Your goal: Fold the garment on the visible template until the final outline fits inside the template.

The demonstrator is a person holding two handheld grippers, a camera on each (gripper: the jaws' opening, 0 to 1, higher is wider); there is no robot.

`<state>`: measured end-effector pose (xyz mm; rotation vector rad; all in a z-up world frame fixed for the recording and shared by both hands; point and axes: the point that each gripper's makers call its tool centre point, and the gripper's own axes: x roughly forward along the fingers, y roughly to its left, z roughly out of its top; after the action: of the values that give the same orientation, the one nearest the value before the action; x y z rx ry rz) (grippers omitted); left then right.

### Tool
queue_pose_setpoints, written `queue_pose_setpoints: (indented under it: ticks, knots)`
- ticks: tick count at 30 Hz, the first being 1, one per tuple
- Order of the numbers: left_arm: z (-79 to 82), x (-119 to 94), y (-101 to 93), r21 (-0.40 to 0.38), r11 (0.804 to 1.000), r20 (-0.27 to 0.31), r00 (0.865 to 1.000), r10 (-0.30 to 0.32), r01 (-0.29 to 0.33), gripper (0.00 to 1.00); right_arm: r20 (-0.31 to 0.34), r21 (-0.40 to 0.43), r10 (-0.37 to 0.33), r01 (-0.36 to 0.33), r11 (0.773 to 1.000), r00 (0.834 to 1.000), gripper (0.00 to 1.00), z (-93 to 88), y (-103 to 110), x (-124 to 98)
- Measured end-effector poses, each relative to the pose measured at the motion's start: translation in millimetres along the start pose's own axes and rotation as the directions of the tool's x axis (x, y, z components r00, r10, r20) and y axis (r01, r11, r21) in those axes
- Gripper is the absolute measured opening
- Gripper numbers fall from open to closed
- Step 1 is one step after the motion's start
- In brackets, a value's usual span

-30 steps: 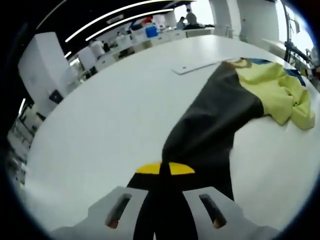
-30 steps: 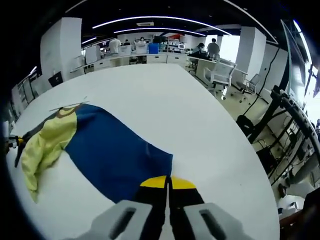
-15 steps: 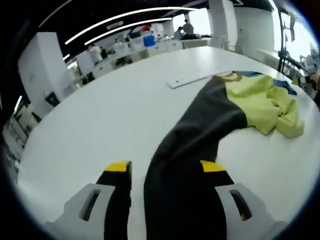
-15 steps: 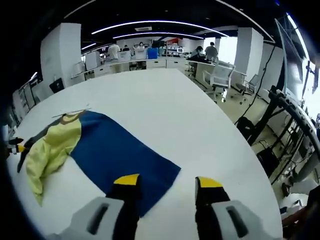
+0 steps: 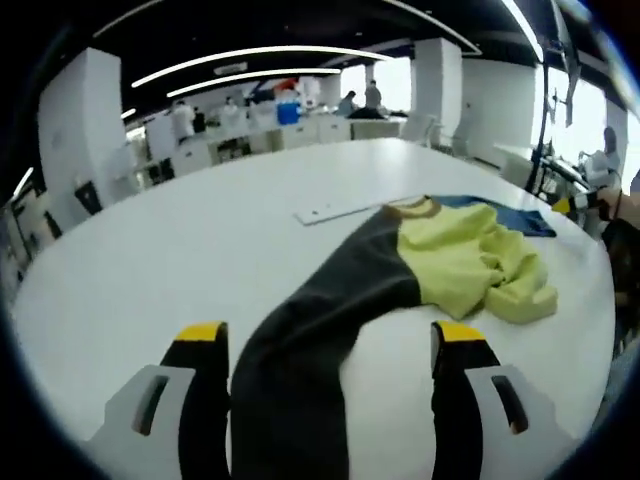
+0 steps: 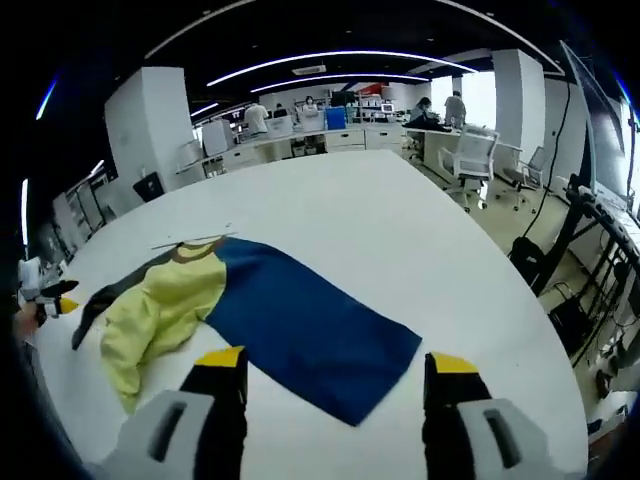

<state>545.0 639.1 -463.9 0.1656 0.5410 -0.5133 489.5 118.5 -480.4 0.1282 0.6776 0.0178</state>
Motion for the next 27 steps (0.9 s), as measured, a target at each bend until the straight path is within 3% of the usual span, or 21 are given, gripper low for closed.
queue_pose_setpoints:
  ticks: [2, 8, 13, 18, 27]
  knots:
    - [2.9, -3, -16.8, -0.032, 0.999, 0.013, 0.999, -0.04, 0.04, 0.85, -0.001, -0.015, 0.028, -0.028, 0.999, 1.0, 0.75, -1.5, 13, -5]
    - [-0.7, -10, -38.1, -0.04, 0.996, 0.016, 0.997, -0.078, 0.078, 0.93, -0.019, -0.094, 0.121, -0.123, 0.988, 0.992, 0.83, -2.5, 50, -10]
    - [6.2, -20, -57.8, -0.062, 0.991, 0.053, 0.992, -0.112, 0.116, 0.99, -0.031, -0.149, 0.188, -0.19, 0.97, 0.982, 0.85, -3.5, 80, -14]
    - [10.6, -29, -72.2, -0.054, 0.989, 0.06, 0.989, -0.137, 0.14, 0.99, -0.054, -0.158, 0.279, -0.284, 0.946, 0.959, 0.86, -7.7, 114, -16]
    - [13.0, -45, -100.4, -0.057, 0.981, 0.062, 0.981, -0.182, 0.185, 0.99, -0.102, -0.229, 0.361, -0.375, 0.898, 0.927, 0.86, -19.1, 161, -12]
